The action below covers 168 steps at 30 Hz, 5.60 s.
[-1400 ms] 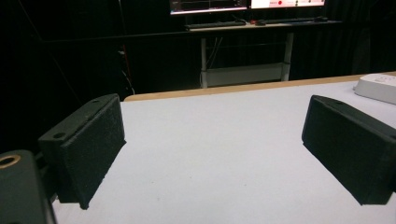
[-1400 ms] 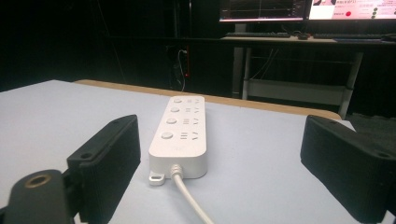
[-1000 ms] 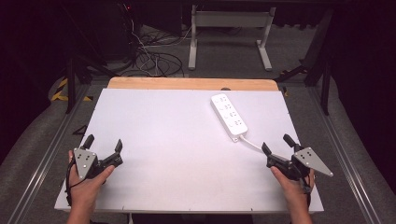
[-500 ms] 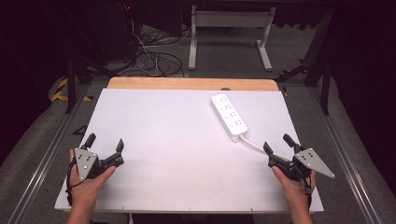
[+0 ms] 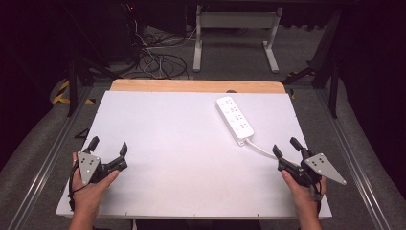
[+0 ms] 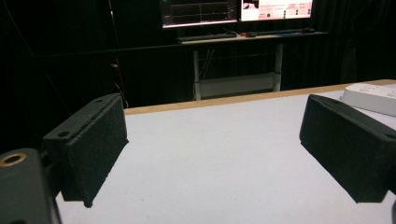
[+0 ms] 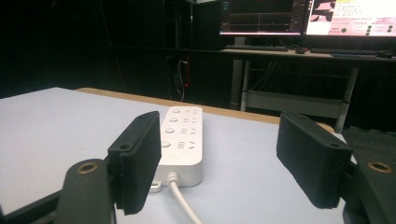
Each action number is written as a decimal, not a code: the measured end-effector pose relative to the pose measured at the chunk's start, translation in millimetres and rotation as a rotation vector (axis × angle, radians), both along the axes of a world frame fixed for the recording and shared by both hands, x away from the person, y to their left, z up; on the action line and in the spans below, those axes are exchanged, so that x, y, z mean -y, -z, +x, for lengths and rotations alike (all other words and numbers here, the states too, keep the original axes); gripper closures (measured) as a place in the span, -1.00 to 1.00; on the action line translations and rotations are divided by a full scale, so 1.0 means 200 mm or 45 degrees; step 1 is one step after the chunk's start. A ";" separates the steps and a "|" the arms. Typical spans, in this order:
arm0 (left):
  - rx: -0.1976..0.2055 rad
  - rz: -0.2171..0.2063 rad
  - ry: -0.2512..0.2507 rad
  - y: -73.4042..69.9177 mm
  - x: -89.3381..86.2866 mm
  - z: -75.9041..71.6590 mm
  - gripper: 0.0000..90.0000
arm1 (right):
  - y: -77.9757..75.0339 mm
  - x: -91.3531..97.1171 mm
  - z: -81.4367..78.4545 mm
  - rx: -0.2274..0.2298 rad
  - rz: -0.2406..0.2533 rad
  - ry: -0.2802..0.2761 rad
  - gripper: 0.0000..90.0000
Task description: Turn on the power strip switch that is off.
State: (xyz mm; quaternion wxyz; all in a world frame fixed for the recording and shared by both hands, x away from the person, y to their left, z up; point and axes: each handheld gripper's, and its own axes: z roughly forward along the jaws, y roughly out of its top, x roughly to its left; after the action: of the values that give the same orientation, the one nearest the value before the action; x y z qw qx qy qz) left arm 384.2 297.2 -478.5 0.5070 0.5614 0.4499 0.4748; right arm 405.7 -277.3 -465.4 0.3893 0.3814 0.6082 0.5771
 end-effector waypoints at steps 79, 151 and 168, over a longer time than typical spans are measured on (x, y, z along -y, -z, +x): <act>0.004 0.066 0.047 0.02 0.05 0.01 -0.75 | -0.28 -0.17 0.33 -0.313 -0.144 -0.192 1.00; 0.000 0.082 0.062 0.03 0.01 -0.05 -0.76 | -0.04 -0.55 0.77 -0.735 -0.372 -0.198 1.00; 0.012 0.078 0.062 0.02 0.01 -0.06 -0.76 | -0.03 -0.59 0.77 -0.815 -0.369 -0.134 1.00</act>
State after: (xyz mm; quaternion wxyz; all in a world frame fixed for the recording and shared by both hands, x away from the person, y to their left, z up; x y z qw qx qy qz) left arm 372.4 294.9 -482.5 0.5030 0.5852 0.4189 0.4786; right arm 559.6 -159.6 -458.4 0.1989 0.4519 0.7936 0.3555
